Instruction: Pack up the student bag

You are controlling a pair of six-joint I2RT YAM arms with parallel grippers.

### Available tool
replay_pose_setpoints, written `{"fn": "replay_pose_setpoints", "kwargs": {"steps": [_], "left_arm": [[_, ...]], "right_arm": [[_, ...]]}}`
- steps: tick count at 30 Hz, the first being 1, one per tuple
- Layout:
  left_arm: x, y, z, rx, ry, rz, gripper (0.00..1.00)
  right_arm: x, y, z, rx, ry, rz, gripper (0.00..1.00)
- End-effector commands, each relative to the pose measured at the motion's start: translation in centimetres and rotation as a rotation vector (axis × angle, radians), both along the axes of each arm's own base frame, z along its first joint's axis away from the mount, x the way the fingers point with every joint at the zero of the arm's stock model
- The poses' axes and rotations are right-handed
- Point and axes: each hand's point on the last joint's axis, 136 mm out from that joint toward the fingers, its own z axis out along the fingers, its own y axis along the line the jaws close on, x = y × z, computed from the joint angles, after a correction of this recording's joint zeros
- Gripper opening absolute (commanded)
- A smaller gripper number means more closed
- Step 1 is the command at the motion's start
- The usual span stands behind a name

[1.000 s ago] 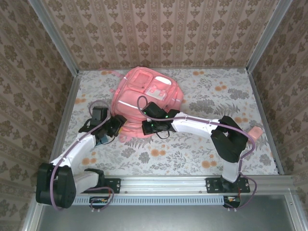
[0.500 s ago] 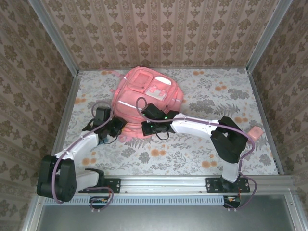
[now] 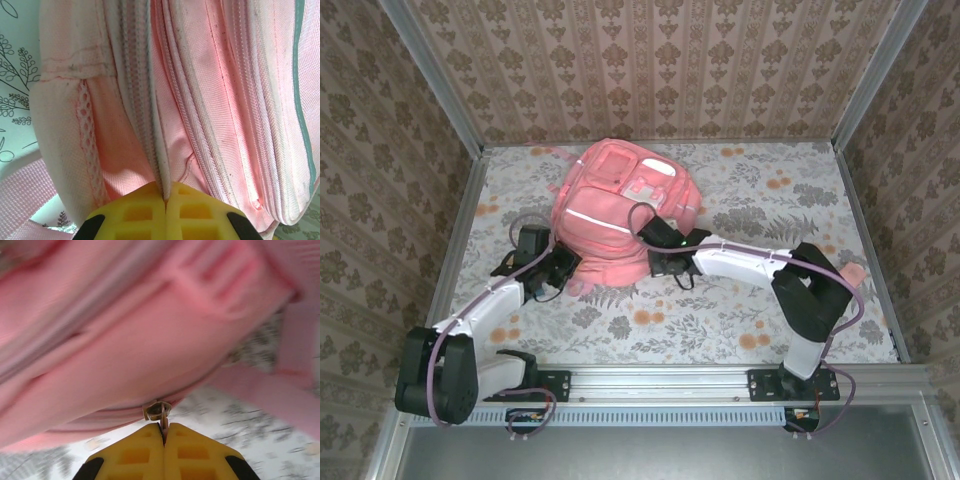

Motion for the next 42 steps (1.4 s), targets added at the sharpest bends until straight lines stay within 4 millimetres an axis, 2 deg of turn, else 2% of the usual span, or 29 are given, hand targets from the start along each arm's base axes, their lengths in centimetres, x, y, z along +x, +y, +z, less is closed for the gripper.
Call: {"fn": "replay_pose_setpoints", "kwargs": {"steps": [1, 7, 12, 13, 15, 16, 22, 24, 26, 29, 31, 35, 37, 38, 42], "left_arm": [[-0.2, 1.5, -0.4, 0.057, -0.009, 0.027, 0.0], [-0.2, 1.0, 0.1, 0.04, -0.018, -0.002, 0.0], [-0.7, 0.0, 0.9, 0.011, -0.021, -0.068, 0.0], [-0.7, -0.5, 1.4, 0.001, -0.028, -0.097, 0.05], [-1.2, -0.9, 2.1, 0.016, -0.019, -0.151, 0.32], [-1.3, -1.2, 2.6, 0.026, -0.028, -0.181, 0.41], [-1.1, -2.8, 6.6, 0.102, -0.169, -0.344, 0.72], [-0.9, -3.5, 7.8, 0.167, -0.216, -0.42, 0.76], [-0.6, -4.9, 8.9, 0.228, -0.274, -0.525, 0.8], [-0.4, -7.8, 10.1, 0.3, -0.37, -0.697, 0.85], [-0.5, -9.8, 10.8, 0.368, -0.435, -0.821, 0.86], [-0.4, -13.1, 10.8, 0.637, -0.539, -1.062, 0.91], [-0.2, -14.4, 10.3, 0.759, -0.574, -1.158, 0.93], [-0.2, -15.2, 9.9, 0.81, -0.588, -1.213, 0.94], [-0.7, -17.4, 8.2, 0.91, -0.578, -1.415, 0.91]], "right_arm": [[1.3, -5.1, 0.6, -0.114, -0.035, -0.091, 0.0], [3.3, -6.8, -0.3, -0.118, 0.0, -0.108, 0.0], [3.9, -8.5, -0.4, -0.123, 0.022, -0.17, 0.0], [3.8, -8.8, -0.3, -0.124, 0.021, -0.171, 0.0], [3.5, -9.6, -0.2, -0.118, 0.02, -0.17, 0.0], [3.5, -9.9, -0.1, -0.11, 0.021, -0.16, 0.0], [3.6, -12.5, 1.2, -0.094, 0.055, -0.142, 0.0], [3.8, -12.7, 2.1, -0.044, 0.053, -0.14, 0.22], [3.8, -12.5, 3.5, 0.023, 0.028, -0.132, 0.48], [3.7, -11.7, 5.7, 0.149, -0.021, -0.107, 0.72], [3.4, -11.5, 6.8, 0.211, -0.049, -0.095, 0.8], [3.0, -12.2, 8.0, 0.267, -0.084, -0.11, 0.9], [3.0, -12.9, 7.6, 0.281, -0.073, -0.137, 0.94], [3.0, -13.5, 8.5, 0.301, -0.099, -0.149, 0.96], [3.1, -15.4, 8.3, 0.351, -0.101, -0.207, 0.99]]}}
